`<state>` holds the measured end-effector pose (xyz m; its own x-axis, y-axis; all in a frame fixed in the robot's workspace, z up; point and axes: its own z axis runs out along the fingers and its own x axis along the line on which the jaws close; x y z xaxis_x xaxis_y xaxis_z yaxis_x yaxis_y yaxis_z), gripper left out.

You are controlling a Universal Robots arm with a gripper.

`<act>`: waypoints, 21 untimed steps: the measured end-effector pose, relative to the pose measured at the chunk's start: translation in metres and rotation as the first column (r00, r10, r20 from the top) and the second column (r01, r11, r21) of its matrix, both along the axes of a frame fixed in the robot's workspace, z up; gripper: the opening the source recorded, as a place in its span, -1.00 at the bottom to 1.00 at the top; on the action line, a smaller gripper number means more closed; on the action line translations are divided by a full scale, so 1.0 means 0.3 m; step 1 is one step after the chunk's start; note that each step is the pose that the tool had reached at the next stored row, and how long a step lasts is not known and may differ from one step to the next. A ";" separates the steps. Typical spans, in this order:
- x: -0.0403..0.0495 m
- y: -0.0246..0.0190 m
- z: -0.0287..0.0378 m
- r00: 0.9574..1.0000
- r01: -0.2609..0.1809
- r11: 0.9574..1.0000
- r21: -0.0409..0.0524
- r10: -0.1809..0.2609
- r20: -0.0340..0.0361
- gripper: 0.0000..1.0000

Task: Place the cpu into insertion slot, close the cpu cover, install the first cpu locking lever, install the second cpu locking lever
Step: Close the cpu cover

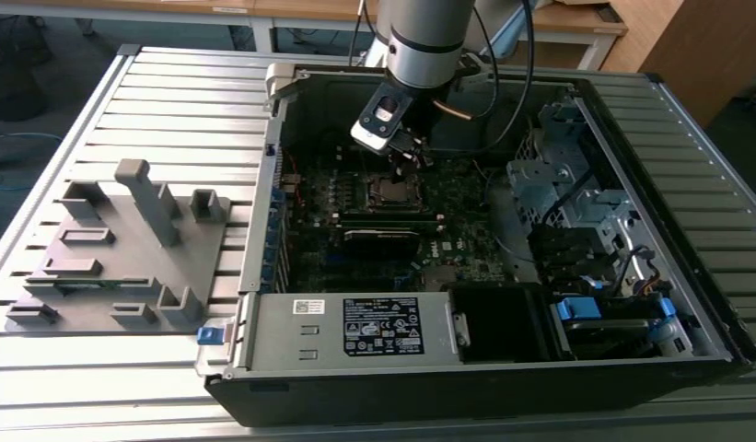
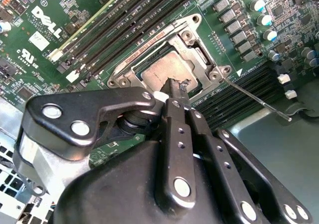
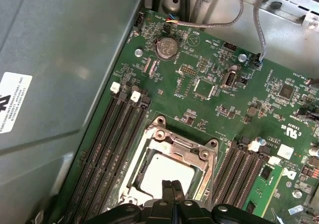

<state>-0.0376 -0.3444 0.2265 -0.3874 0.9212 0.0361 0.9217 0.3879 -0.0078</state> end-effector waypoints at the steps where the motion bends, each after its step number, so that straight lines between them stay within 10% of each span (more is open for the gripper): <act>1: 0.000 0.000 0.000 1.000 0.000 1.000 0.000 0.000 0.000 -0.80; 21: 0.000 0.000 0.000 1.000 -0.029 1.000 0.000 0.029 0.000 -0.80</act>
<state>-0.0375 -0.3444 0.2264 -0.4140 0.9096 0.0361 0.9100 0.4145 -0.0078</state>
